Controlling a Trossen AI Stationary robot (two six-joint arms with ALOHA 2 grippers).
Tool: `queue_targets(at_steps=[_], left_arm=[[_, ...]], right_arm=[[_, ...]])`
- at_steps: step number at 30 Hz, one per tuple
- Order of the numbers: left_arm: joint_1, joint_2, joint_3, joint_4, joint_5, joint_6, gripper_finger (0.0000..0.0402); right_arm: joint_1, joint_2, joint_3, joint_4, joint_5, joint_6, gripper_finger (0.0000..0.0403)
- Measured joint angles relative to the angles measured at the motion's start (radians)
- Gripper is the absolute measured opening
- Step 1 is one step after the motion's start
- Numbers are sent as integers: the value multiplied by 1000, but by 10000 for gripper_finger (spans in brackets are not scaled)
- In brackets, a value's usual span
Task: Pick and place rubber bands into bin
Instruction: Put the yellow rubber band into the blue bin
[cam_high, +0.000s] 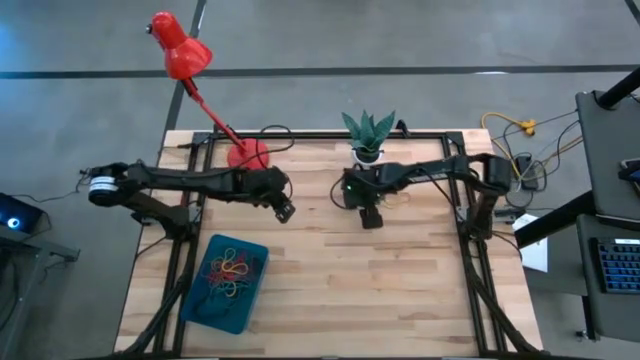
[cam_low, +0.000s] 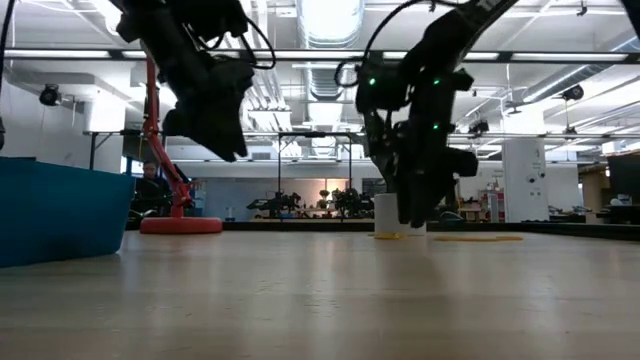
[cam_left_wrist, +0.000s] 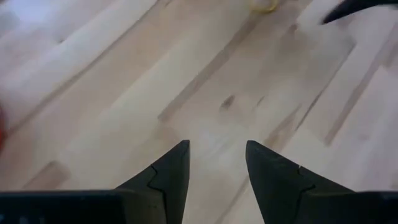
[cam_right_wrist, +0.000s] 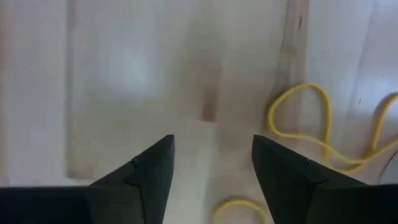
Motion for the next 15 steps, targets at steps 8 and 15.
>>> queue_targets(at_steps=[8,15], left_arm=[[-29,19,-29,61,1,-24,141],[-29,50,-27,113,1,20,141]], right_arm=[[-54,82,110,-80,-3,-257,183],[-54,129,113,-87,1,-371,174]])
